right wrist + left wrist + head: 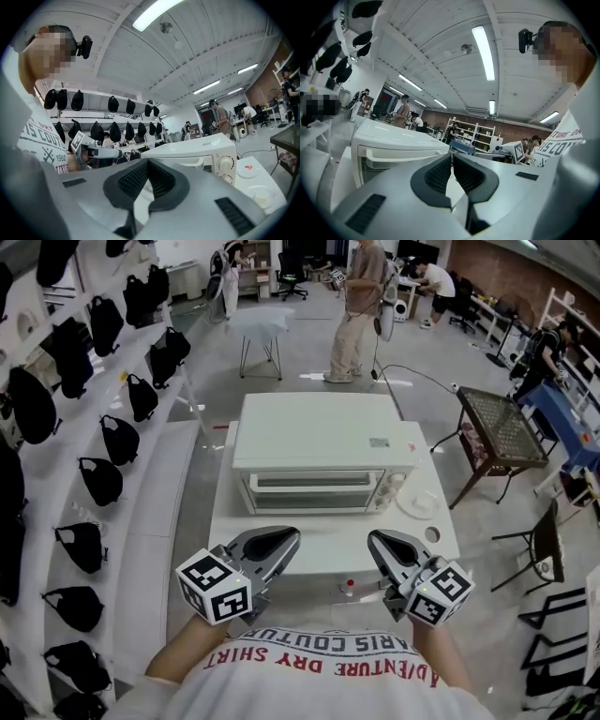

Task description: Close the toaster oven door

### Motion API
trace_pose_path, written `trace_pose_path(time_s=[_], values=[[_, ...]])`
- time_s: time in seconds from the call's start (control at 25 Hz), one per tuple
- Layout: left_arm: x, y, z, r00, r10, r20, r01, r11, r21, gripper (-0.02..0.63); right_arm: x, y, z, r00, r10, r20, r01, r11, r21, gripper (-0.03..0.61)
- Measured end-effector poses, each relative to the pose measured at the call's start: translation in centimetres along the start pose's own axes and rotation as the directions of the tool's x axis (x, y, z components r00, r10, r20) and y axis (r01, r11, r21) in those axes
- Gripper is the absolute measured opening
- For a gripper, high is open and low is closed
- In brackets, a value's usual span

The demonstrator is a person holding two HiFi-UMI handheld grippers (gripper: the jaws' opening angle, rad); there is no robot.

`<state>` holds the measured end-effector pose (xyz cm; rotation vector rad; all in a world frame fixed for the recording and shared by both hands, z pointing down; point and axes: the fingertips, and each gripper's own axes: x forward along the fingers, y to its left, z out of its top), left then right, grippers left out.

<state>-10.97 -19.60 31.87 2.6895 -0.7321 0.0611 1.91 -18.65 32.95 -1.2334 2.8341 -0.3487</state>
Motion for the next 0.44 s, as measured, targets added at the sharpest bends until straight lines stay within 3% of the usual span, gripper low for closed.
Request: trace_pose_path(time_s=[0.44], values=[[-0.23,-0.53,0.54,1.0,0.026,-0.007,-0.025,0.999,0.028,0.04,-0.58,-0.07,0.73,1.0,-0.003,0.02,0.003,1.0,-0.008,0.023]])
